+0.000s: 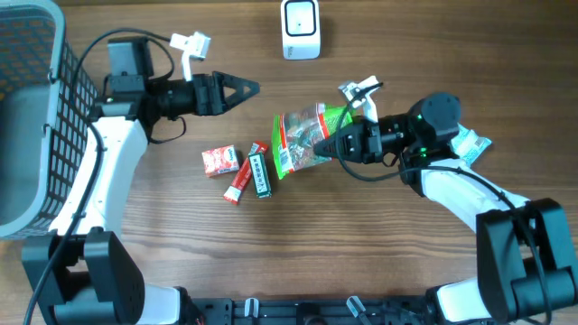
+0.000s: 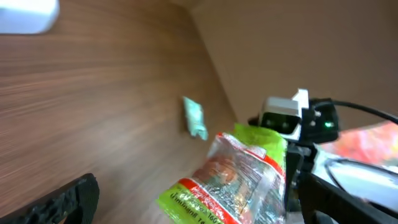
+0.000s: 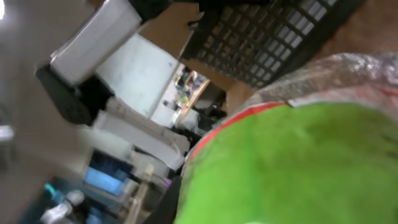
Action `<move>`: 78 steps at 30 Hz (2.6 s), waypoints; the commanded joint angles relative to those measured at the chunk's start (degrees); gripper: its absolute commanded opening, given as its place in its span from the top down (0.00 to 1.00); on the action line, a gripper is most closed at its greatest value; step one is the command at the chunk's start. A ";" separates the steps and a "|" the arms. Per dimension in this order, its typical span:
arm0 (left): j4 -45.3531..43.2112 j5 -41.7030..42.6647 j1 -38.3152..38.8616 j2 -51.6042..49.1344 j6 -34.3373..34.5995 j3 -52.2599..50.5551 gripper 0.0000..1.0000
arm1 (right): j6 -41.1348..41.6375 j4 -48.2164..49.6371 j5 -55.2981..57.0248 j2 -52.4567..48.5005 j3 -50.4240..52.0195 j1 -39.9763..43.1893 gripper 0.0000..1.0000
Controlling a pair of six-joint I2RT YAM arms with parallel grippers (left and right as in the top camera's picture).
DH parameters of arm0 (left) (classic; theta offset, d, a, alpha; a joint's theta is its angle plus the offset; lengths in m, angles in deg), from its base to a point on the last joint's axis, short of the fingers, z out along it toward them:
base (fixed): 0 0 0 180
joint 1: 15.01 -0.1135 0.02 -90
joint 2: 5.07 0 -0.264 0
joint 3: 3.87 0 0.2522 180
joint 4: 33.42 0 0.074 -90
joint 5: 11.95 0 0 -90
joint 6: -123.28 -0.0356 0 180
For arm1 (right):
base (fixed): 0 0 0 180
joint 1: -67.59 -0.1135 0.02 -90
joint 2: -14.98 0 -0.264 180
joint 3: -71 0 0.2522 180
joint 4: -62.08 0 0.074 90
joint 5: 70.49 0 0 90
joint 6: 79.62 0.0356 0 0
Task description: Scan the item barcode
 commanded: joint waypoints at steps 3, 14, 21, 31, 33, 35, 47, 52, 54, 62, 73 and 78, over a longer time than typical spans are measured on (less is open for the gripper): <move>3.06 -14.51 -0.42 -0.44 0.13 0.13 0.00 | -24.33 -24.70 15.39 0.20 -0.13 -0.13 0.96; 6.47 -26.14 -14.71 0.94 8.68 0.13 0.00 | -59.01 -85.50 57.20 0.31 -8.52 -0.09 0.95; 11.17 -28.74 -6.84 0.83 3.63 -1.73 0.00 | -58.93 -89.05 62.71 0.31 -8.46 -0.11 0.46; 3.80 -29.29 14.60 -1.90 7.26 -9.38 0.31 | -58.62 -87.78 61.46 0.26 -7.69 -0.15 0.63; -1.27 -30.49 20.79 -5.46 11.58 -9.42 0.51 | -58.64 -87.30 57.20 0.26 -6.23 -0.13 0.62; -6.49 -31.69 24.92 -9.29 15.96 -9.42 0.65 | -58.62 -87.41 56.78 0.26 -5.62 -0.13 0.62; -17.44 -40.22 34.34 -21.00 19.17 -9.42 0.73 | -60.57 -83.52 56.72 0.22 -5.44 -0.13 0.34; -17.44 -40.22 34.34 -21.00 19.17 -9.42 0.73 | -60.30 -78.44 52.28 0.04 -1.29 -0.13 0.39; -17.38 -40.22 34.34 -21.00 19.17 -9.42 0.73 | -60.35 -76.41 52.24 0.04 -0.46 -0.13 0.40; -16.92 -40.22 34.45 -21.03 19.15 -9.73 0.73 | -60.37 -74.42 47.91 -3.21 -0.20 -0.13 0.72; -19.19 -40.39 28.44 -18.75 18.23 -8.22 0.73 | -64.67 -78.75 49.37 -0.94 -0.44 -0.09 0.96; -17.86 -40.41 16.79 0.46 17.66 -6.05 0.67 | -72.50 -86.36 50.71 -0.04 -6.86 -0.15 0.96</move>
